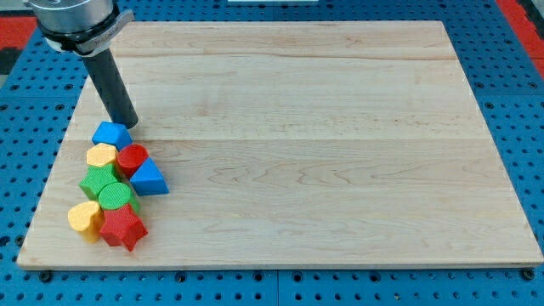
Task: Separate the blue cube from the group of blocks
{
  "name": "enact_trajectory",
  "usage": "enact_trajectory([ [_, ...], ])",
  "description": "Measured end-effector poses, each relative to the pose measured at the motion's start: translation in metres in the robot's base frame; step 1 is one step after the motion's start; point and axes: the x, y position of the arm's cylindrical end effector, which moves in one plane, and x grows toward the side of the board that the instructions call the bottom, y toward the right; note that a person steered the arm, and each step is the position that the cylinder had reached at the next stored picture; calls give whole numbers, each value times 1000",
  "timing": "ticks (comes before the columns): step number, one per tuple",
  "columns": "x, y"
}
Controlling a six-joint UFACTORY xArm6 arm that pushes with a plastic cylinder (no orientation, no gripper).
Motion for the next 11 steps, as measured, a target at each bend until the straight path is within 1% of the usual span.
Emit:
enact_trajectory([
  [3, 0, 0],
  [4, -6, -11],
  [5, 5, -38],
  [6, 30, -81],
  [7, 47, -25],
  [8, 18, 36],
  [9, -7, 56],
  [10, -25, 63],
  [11, -29, 58],
])
